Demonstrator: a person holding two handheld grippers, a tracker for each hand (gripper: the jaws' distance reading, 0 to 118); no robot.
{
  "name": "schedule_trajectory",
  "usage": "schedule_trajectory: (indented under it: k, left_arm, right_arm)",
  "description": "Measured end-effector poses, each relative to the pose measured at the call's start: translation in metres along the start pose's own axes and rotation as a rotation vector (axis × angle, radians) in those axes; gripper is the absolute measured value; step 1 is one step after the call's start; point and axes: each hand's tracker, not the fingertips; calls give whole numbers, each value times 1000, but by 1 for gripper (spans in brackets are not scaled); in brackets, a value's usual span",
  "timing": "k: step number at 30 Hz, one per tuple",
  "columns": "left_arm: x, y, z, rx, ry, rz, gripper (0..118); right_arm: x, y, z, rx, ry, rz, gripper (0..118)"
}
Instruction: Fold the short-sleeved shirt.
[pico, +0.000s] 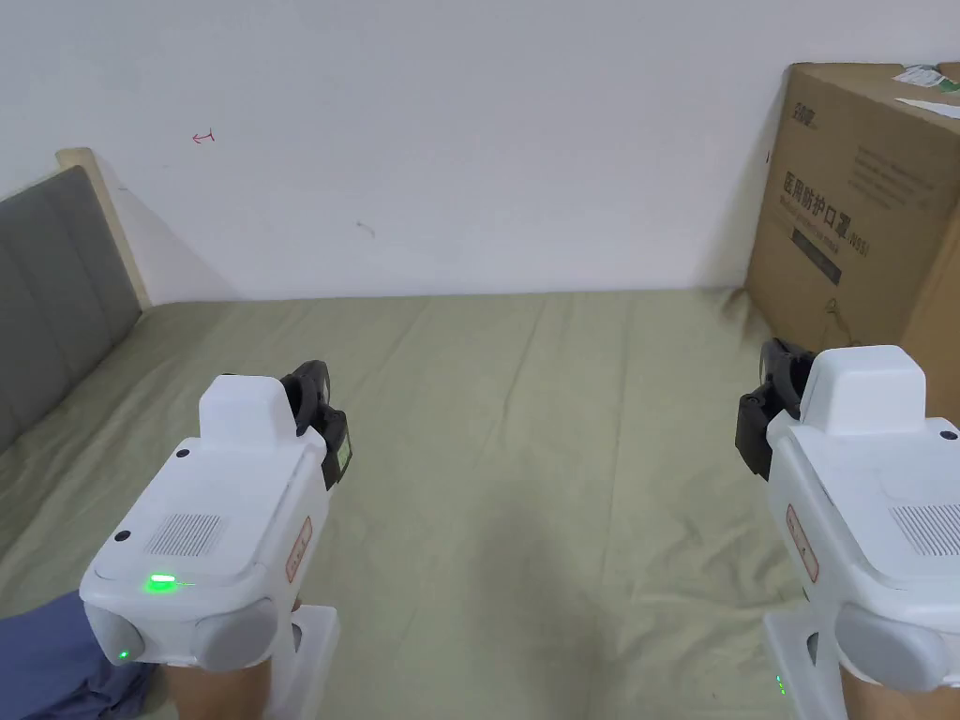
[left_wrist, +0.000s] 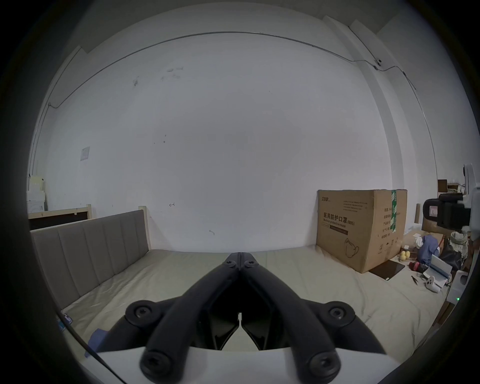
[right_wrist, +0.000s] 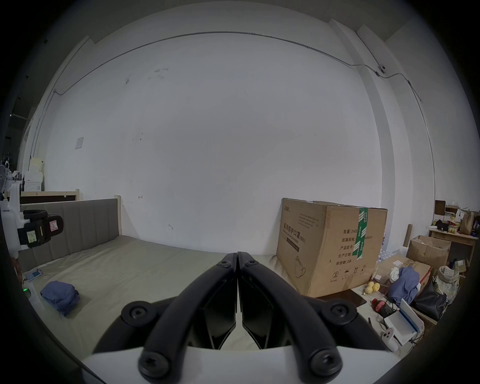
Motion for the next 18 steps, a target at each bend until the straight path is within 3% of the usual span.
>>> schedule_trajectory:
  k: [18]
  left_arm:
    - [8,-4,5,12,-1,-33,0]
  right_arm:
    - [-4,-1,7,5,-6,20,0]
